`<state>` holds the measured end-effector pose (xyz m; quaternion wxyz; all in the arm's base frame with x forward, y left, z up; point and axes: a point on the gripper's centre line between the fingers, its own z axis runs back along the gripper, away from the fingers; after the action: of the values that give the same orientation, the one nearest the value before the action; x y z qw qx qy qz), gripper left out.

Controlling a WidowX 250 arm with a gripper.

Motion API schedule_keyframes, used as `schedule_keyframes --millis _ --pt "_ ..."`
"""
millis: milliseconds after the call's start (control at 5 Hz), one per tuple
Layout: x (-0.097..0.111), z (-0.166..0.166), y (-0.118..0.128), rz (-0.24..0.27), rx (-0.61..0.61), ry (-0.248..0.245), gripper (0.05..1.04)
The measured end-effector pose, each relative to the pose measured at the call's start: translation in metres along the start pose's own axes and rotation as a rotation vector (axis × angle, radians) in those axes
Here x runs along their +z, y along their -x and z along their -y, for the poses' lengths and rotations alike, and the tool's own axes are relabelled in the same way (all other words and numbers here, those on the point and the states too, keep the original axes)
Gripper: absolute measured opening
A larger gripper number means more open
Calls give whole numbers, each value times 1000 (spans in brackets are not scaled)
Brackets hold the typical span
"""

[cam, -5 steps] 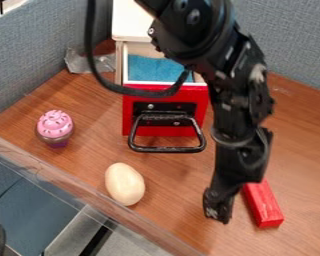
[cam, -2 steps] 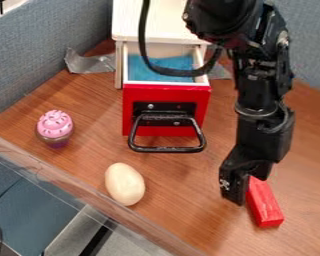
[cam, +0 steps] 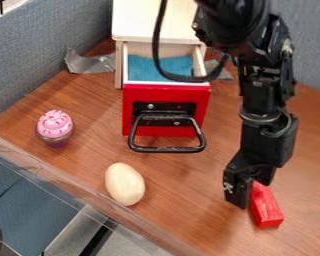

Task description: Pick the red object from the table in to the drawer

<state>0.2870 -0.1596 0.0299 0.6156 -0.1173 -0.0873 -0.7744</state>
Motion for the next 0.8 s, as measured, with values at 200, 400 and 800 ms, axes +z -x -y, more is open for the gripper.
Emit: schedule_keyframes --millis 200,400,800 --pt "0 -6 -8 -2 -75 -15 999" --pt "0 -7 -10 -3 -125 -22 999" --pt "-9 -11 -7 -30 -145 -11 1000"
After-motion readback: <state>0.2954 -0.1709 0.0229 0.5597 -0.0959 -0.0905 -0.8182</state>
